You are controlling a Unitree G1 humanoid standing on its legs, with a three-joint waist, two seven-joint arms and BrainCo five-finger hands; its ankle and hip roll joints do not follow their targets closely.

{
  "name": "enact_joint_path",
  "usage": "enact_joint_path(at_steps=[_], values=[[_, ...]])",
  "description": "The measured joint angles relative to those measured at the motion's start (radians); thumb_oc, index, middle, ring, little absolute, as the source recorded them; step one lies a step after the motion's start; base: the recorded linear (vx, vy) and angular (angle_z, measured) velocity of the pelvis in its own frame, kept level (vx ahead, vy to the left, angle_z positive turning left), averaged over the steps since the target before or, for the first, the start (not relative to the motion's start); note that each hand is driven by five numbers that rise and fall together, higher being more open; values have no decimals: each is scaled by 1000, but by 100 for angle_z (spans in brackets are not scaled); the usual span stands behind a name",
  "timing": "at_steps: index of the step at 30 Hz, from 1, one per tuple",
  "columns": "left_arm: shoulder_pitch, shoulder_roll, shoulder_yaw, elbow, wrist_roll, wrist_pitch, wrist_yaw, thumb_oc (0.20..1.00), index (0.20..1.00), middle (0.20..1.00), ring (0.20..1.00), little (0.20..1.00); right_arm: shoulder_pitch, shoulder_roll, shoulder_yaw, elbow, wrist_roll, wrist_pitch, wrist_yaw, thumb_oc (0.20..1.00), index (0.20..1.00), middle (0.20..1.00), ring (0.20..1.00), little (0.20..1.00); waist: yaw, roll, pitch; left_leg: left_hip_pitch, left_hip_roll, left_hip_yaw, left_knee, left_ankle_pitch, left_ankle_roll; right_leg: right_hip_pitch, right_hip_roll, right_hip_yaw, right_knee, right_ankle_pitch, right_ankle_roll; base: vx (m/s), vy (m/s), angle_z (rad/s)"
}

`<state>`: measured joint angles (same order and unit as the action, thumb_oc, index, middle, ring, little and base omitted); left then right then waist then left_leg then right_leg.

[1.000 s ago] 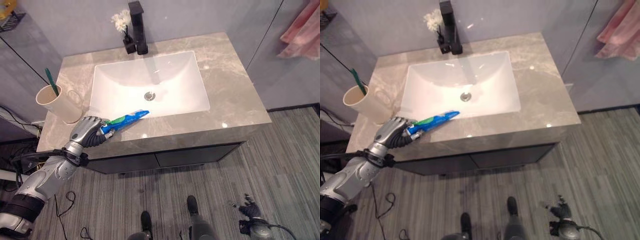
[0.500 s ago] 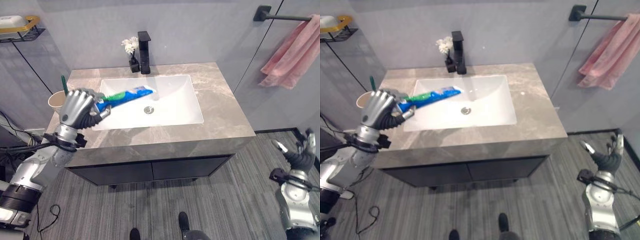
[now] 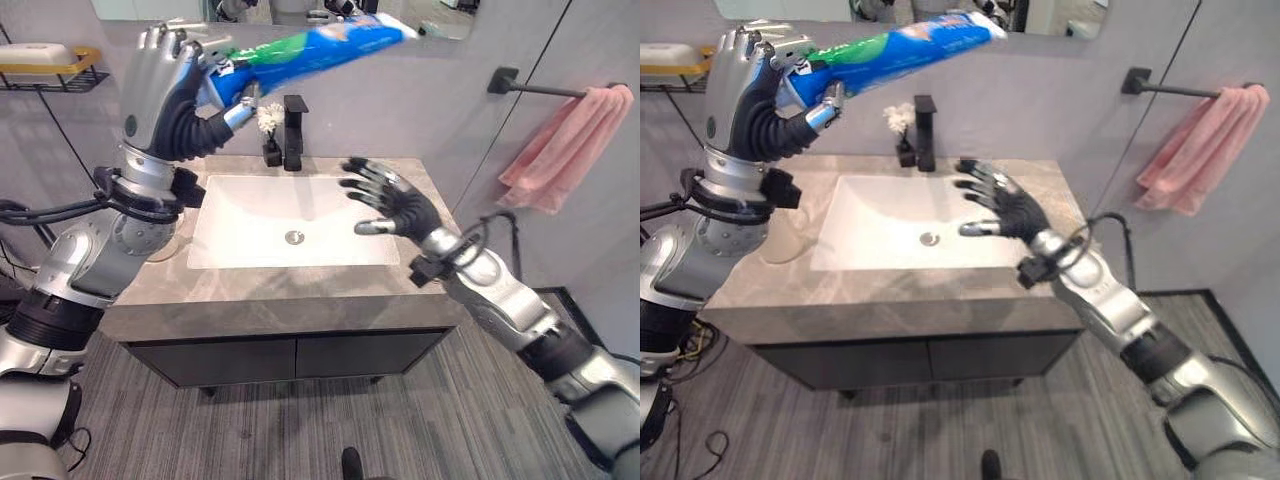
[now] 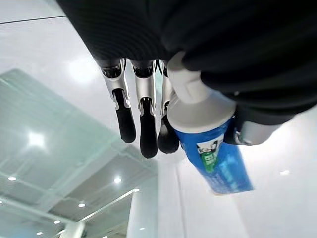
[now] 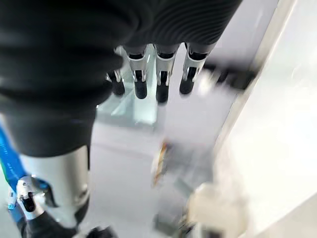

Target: Put brush and paste in cup on sink, flatten towel.

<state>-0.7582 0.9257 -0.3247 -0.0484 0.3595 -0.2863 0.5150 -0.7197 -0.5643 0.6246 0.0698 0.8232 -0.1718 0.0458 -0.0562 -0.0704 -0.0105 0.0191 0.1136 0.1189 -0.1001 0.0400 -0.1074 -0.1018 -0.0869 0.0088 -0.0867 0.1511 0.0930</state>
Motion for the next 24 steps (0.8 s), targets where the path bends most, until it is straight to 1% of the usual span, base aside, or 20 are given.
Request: enact_joint_path(at_steps=[2, 3, 4, 5, 7, 11, 12, 14, 17, 19, 22, 24], values=[[-4, -17, -15, -5, -2, -3, -9, 200, 200, 200, 200, 200, -28, 78, 26, 12, 33, 1, 3, 1000, 1000, 1000, 1000, 1000, 19, 1, 0, -1, 0, -2, 0, 0, 0, -1, -1, -1, 0, 0, 0, 16, 33, 3], [-4, -32, -19, -7, -11, -3, -11, 200, 200, 200, 200, 200, -34, 96, 31, 14, 45, 1, 3, 1000, 1000, 1000, 1000, 1000, 29, 1, 0, -2, -1, -4, 0, 0, 0, 1, -2, -5, 0, 0, 0, 13, 36, 5], [-3, -67, -27, -10, -41, -1, -12, 200, 200, 200, 200, 200, -44, 127, 32, 23, 72, 0, 2, 1000, 1000, 1000, 1000, 1000, 41, 1, 0, -2, -2, -7, 0, 0, 0, 2, -3, -7, 0, 0, 0, 12, 32, 9], [-1, -100, -35, -13, -63, -2, -14, 200, 200, 200, 200, 200, -52, 160, 30, 38, 88, -1, 2, 1000, 1000, 1000, 1000, 1000, 45, 1, 0, -4, -3, -14, 0, 0, 0, 3, -5, -12, 0, -1, 0, 12, 32, 13], [2, -118, -50, -24, -78, -4, -24, 200, 200, 200, 200, 200, -62, 217, 30, 55, 119, -2, 1, 1000, 1000, 1000, 1000, 1000, 48, 2, 1, -6, -3, -26, 0, 0, 0, 7, -7, -21, 0, -5, 0, 6, 31, 14], [31, -157, -50, -34, -78, -5, -27, 200, 200, 200, 200, 200, -67, 303, 11, 55, 190, -44, 0, 1000, 1000, 1000, 1000, 1000, 53, 10, 2, -9, -5, -32, 0, 0, 0, 10, -10, -31, 0, -9, -1, 7, 19, 8], [45, -163, -50, -34, -78, -5, -30, 200, 200, 200, 200, 200, -67, 325, 5, 54, 204, -66, -1, 1000, 1000, 1000, 1000, 1000, 53, 11, 2, -12, -5, -38, 0, 0, 0, 10, -10, -39, 0, -10, -2, 19, 15, 12], [76, -177, -48, -34, -78, -7, -31, 200, 200, 200, 200, 200, -68, 347, -22, 53, 205, -97, -6, 1000, 1000, 1000, 1000, 1000, 55, 15, 2, -20, -5, -56, 0, 2, 1, 9, -12, -50, 0, -13, -1, 30, 12, 18], [141, -204, -41, -36, -88, -14, -30, 200, 200, 200, 200, 200, -74, 386, -59, 52, 206, -137, -34, 1000, 1000, 1000, 1000, 1000, 75, 20, 2, -22, -5, -59, 0, 2, 1, 9, -13, -52, 0, -15, -1, 13, 3, 3], [197, -232, -41, -53, -120, -17, -30, 200, 200, 200, 200, 200, -85, 402, -74, 51, 210, -148, -50, 1000, 1000, 1000, 1000, 1000, 83, 21, 2, -22, -6, -59, 0, 1, 1, 9, -13, -53, 0, -16, -1, 0, 0, 0], [217, -236, -37, -62, -126, -28, -29, 200, 200, 200, 200, 200, -85, 420, -75, 51, 223, -160, -70, 1000, 1000, 1000, 1000, 1000, 101, 22, 2, -25, -7, -62, 0, 1, 1, 10, -15, -59, 0, -19, 2, 32, 10, 4], [250, -253, -30, -81, -150, -37, -30, 200, 200, 200, 200, 200, -86, 432, -76, 48, 223, -179, -84, 1000, 1000, 1000, 1000, 1000, 100, 23, 2, -27, -8, -71, 0, 1, 1, 13, -17, -70, 0, -22, 2, 32, 9, 14]])
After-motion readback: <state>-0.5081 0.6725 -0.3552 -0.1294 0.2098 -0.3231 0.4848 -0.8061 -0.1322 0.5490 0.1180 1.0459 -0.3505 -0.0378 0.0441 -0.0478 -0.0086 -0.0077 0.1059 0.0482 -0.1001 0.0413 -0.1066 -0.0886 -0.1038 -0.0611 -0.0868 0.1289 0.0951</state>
